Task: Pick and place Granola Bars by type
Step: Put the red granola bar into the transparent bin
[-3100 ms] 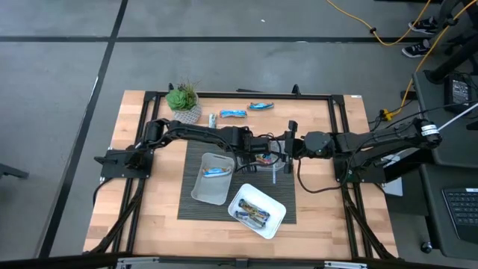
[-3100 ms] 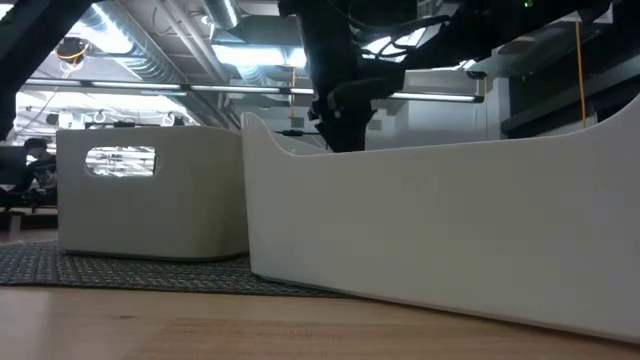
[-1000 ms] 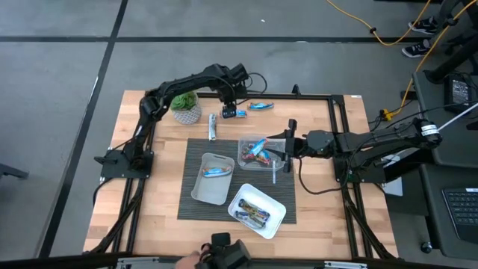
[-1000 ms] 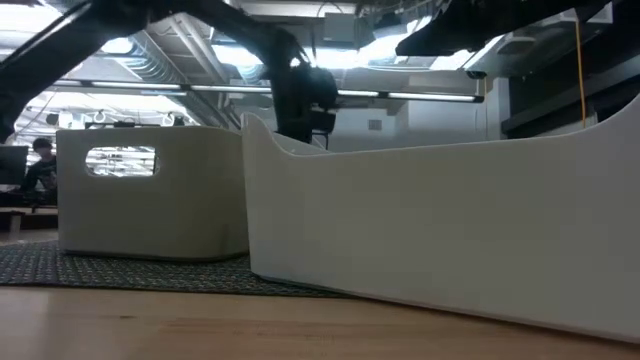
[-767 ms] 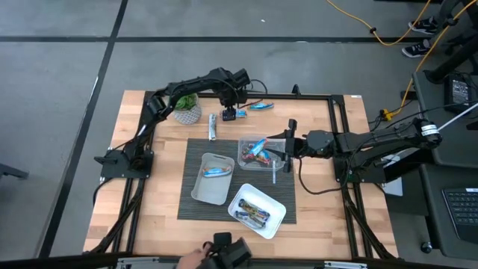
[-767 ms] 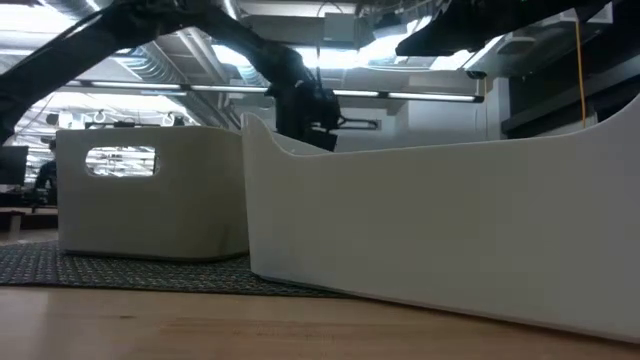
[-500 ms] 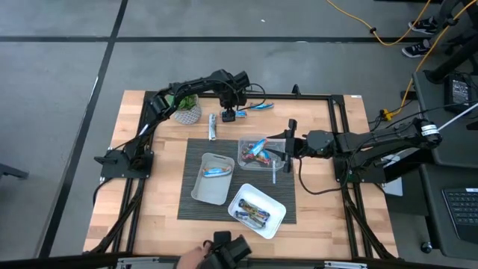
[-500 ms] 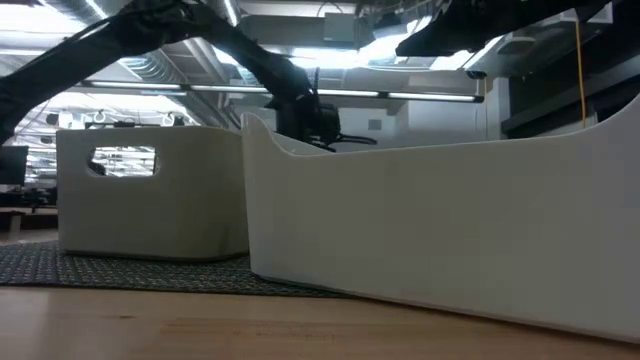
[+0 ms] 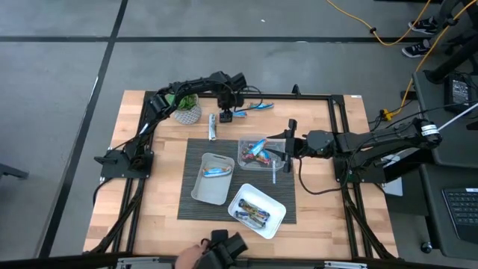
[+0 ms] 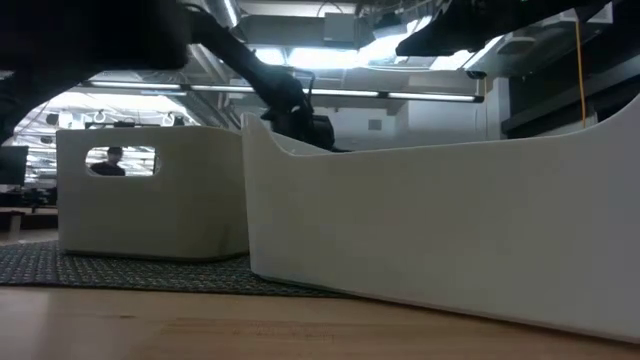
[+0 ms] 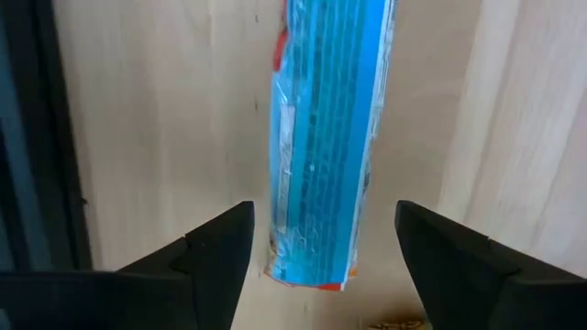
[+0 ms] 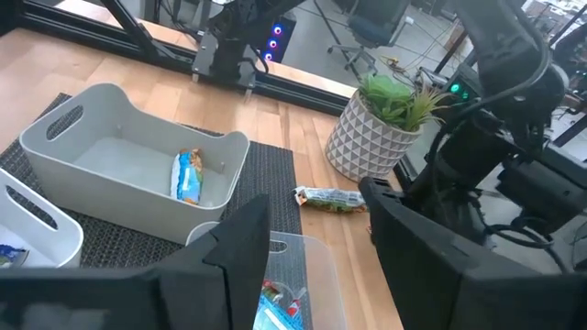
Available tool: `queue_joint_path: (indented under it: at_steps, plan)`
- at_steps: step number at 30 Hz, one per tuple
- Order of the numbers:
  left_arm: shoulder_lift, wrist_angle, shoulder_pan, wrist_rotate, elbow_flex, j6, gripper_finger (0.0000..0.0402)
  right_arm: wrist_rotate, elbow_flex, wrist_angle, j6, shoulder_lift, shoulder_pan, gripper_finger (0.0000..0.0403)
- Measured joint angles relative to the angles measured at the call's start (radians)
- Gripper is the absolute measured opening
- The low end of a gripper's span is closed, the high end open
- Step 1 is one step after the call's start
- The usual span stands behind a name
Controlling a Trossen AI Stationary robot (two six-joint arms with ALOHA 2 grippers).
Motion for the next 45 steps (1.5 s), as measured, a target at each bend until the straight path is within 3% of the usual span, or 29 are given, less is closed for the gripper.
queue_joint_path:
  at_steps: [12,25,29,36,45]
  plan:
    - [-0.009,0.061,0.002,-0.011,-0.098,0.01,0.0225,0.0,0.0,0.003,0.0,0.0,0.0,0.0192]
    - [-0.006,0.069,-0.001,-0.005,-0.101,-0.034,0.0075,0.0,0.0,0.003,0.0,0.0,0.0,0.0192]
    - [-0.01,0.066,-0.001,-0.007,-0.101,-0.054,0.0046,0.0,0.0,0.003,0.0,0.0,0.0,0.0192]
    - [-0.058,0.059,-0.008,-0.005,-0.109,-0.09,0.0038,0.0,0.0,0.003,-0.001,0.0,0.0,0.0192]
    - [-0.237,0.027,-0.041,0.127,-0.106,-0.11,0.0031,0.0,0.0,0.003,-0.001,0.0,0.0,0.0192]
